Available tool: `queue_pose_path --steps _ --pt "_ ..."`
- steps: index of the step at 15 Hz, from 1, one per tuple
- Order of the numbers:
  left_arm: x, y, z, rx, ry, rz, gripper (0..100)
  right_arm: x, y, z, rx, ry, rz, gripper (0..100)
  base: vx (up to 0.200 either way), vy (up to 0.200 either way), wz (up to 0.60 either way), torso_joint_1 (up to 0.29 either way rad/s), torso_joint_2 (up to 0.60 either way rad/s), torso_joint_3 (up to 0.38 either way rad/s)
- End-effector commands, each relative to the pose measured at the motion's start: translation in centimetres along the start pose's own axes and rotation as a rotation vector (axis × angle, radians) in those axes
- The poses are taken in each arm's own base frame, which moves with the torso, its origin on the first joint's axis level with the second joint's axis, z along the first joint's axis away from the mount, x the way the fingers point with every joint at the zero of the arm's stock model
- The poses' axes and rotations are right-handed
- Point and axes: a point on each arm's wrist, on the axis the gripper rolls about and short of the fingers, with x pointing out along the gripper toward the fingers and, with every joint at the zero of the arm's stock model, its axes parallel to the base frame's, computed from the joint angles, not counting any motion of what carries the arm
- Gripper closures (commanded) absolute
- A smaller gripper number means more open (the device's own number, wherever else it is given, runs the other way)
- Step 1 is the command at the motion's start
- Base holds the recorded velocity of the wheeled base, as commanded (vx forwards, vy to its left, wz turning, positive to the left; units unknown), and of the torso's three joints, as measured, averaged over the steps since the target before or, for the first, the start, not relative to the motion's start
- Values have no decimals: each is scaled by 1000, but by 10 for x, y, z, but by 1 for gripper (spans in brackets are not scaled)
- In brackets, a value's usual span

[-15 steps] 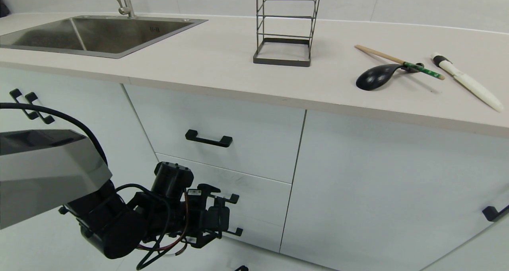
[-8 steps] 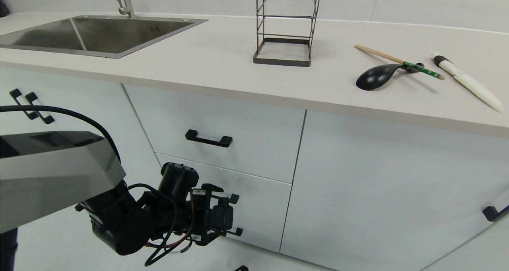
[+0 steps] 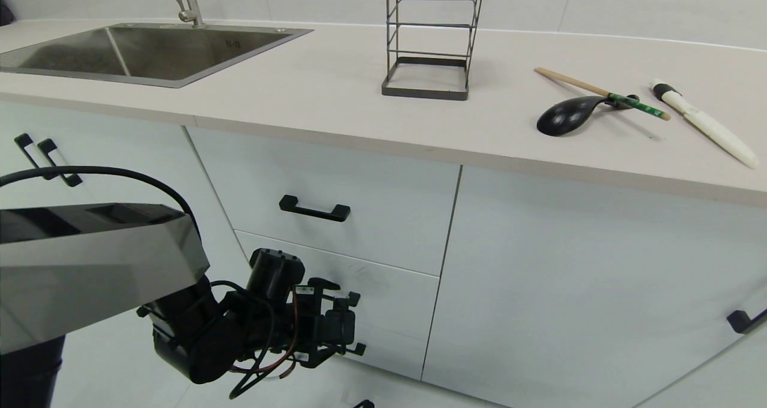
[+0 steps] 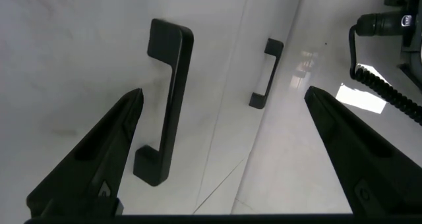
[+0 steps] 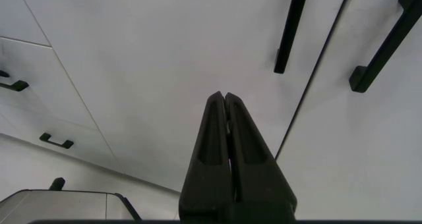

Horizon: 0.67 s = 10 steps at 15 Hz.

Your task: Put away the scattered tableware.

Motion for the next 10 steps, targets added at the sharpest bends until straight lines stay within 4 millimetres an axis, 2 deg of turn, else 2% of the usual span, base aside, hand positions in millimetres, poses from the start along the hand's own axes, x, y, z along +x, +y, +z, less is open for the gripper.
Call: queue_pose_path --steps 1,5,10 --pt "4 -2 -1 -2 2 -9 0 0 0 0 0 1 2 100 0 0 0 0 0 0" --pt "12 -14 -7 -12 18 -57 0 0 0 0 0 1 2 100 0 0 0 0 0 0" --pt "12 -18 -9 -17 22 -75 0 0 0 0 0 1 0 100 0 0 0 0 0 0"
